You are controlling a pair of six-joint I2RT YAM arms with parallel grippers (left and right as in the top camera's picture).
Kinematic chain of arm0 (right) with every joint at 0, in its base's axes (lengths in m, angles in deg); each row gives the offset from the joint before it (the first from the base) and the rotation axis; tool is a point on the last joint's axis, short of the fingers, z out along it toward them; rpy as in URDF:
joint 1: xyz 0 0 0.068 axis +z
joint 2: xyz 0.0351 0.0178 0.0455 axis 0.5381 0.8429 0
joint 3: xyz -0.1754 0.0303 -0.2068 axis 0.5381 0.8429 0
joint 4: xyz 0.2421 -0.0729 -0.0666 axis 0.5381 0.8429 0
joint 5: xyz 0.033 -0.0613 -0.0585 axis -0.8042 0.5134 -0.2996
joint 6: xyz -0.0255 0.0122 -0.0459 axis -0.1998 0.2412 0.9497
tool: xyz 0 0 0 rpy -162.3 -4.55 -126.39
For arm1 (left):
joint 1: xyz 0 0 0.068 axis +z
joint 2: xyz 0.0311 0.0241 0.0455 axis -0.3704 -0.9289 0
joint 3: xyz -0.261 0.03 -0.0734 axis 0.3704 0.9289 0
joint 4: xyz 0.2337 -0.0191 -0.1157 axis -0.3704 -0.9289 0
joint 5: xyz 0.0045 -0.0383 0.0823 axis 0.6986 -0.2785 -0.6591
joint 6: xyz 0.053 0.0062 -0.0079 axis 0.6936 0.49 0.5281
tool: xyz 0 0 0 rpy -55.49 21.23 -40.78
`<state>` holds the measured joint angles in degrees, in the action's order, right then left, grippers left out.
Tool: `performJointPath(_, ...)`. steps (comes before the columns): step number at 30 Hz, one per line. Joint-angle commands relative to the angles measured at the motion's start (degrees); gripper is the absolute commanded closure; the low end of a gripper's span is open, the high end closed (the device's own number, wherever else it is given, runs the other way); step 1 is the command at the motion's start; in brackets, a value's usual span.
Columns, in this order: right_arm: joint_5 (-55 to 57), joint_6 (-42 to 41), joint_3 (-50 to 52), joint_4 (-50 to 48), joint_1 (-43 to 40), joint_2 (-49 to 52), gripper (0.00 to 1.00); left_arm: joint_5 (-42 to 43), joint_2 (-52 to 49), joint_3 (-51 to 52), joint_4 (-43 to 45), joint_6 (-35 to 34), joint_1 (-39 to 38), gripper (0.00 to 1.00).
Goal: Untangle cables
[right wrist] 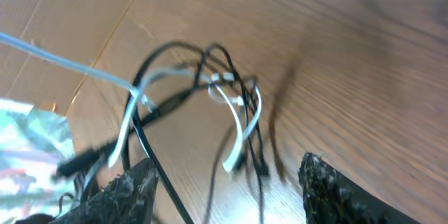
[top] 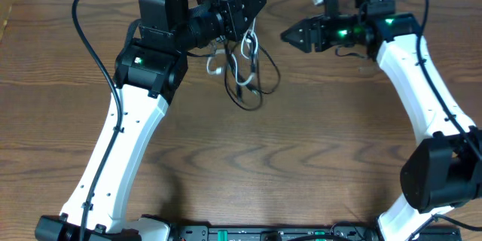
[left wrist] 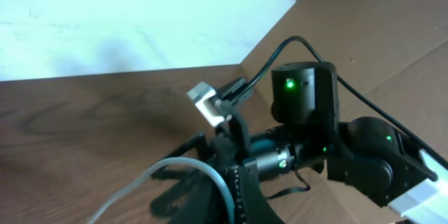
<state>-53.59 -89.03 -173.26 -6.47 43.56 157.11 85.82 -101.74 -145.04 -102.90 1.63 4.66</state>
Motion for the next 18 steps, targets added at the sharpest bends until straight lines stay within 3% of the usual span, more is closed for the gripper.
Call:
performJointPath(1, -2.34, 1.66, 0.20, -0.68, 2.01, 2.25, 0.38, 1.40, 0.74, -0.44, 0.33, -0.11, 0.09, 0.92)
performJointPath(7, -9.64, 4.92, 0.22, -0.79, 2.95, 4.70, 0.36, 1.36, 0.74, -0.44, 0.37, -0.09, 0.09, 0.93)
performJointPath(14, -14.45, 5.16, 0.26, 0.39, 2.99, 7.74, 0.48, 1.33, 0.74, -0.44, 0.35, -0.09, 0.09, 0.93)
performJointPath(18, -15.61, 6.88, 0.26, 2.34, 2.97, 8.74, 0.49, 1.33, 0.74, -0.44, 0.33, -0.09, 0.09, 0.92)
